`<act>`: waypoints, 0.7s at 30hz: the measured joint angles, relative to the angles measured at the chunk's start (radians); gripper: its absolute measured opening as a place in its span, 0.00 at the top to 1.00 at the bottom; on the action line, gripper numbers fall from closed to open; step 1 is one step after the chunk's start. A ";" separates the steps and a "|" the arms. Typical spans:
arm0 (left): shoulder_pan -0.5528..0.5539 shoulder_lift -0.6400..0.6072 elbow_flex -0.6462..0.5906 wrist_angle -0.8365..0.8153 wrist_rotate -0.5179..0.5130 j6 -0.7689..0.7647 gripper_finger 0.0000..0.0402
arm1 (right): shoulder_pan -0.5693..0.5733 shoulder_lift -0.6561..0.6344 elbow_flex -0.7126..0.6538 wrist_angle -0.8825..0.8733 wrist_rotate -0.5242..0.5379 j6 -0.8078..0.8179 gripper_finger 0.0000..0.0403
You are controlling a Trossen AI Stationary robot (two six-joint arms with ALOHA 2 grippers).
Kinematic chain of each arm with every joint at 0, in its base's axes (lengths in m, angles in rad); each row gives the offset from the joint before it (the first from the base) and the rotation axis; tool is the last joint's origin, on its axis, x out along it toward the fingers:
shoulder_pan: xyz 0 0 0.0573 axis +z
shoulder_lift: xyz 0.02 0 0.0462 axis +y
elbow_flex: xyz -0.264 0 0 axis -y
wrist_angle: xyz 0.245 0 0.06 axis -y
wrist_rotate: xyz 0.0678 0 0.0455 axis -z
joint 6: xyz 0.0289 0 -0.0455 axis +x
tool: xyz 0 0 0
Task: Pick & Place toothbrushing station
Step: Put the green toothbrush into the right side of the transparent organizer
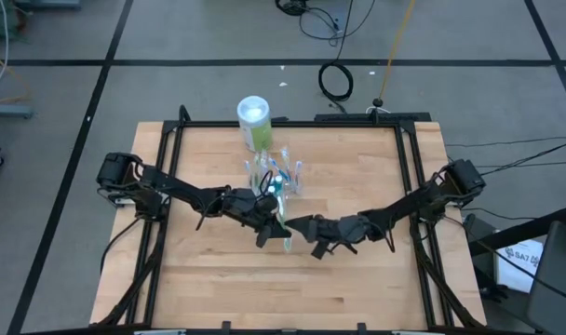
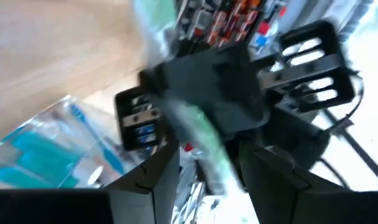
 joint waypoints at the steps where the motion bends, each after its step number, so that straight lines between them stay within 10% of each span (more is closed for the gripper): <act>1: 0.000 -0.001 0.000 0.001 0.002 0.000 0.96 | 0.005 -0.002 0.000 0.005 -0.004 -0.008 0.60; 21: -0.012 0.002 -0.001 0.055 -0.016 -0.070 0.95 | -0.071 -0.001 0.000 -0.006 -0.161 -0.051 0.60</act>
